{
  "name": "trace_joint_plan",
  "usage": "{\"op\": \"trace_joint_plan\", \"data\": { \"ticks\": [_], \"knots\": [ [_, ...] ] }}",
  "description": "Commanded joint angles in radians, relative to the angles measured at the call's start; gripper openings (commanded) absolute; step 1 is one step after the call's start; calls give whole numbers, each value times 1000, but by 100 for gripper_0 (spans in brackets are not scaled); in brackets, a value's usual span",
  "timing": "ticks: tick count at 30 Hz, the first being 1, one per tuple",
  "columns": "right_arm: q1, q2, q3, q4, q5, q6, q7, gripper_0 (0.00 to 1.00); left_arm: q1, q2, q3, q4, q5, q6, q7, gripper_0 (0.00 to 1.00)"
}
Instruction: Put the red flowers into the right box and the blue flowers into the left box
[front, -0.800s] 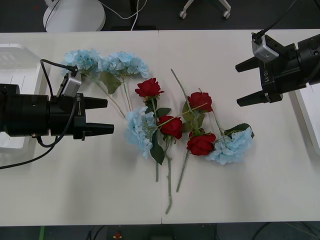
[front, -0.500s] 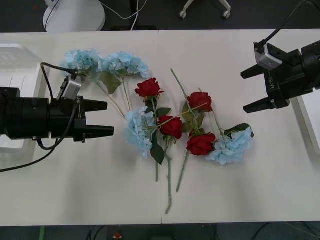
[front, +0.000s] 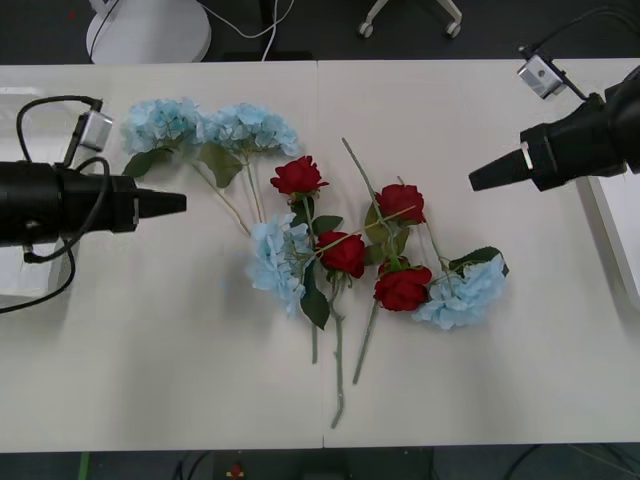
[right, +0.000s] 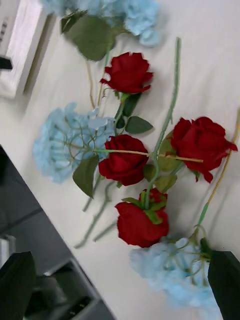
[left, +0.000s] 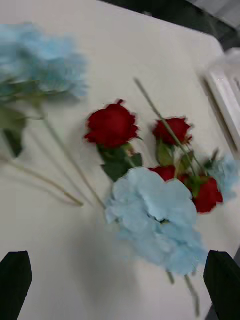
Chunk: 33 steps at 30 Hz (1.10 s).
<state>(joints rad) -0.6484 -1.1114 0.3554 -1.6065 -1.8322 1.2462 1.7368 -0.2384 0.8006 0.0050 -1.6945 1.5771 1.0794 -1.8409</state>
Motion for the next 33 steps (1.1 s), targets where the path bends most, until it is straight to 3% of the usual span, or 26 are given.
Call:
{"op": "trace_joint_plan", "data": {
  "ticks": [1, 4, 9, 16, 26, 33],
  "knots": [
    [-62, 27, -6, -23, 64, -27, -240, 100, -90, -4, 49, -27, -201, -9, 288, 100],
    [-65, 53, -6, -18, 120, -45, -536, 100, -137, -44, 46, -25, -378, -6, 512, 100],
    [-80, 85, -6, -12, 192, -51, -993, 100, -239, -129, 1, 27, -675, 56, 712, 100],
    [-83, 117, -7, -44, 268, -42, -1557, 100, -392, -248, -88, 237, -990, 60, 879, 100],
    [-82, 231, -6, -130, 510, 10, -2404, 100, -524, -339, -137, 532, -1134, -52, 925, 100],
    [-80, 306, -1, -122, 643, 116, -2676, 100, -618, -374, -180, 728, -1183, -121, 927, 97]
  ]
}}
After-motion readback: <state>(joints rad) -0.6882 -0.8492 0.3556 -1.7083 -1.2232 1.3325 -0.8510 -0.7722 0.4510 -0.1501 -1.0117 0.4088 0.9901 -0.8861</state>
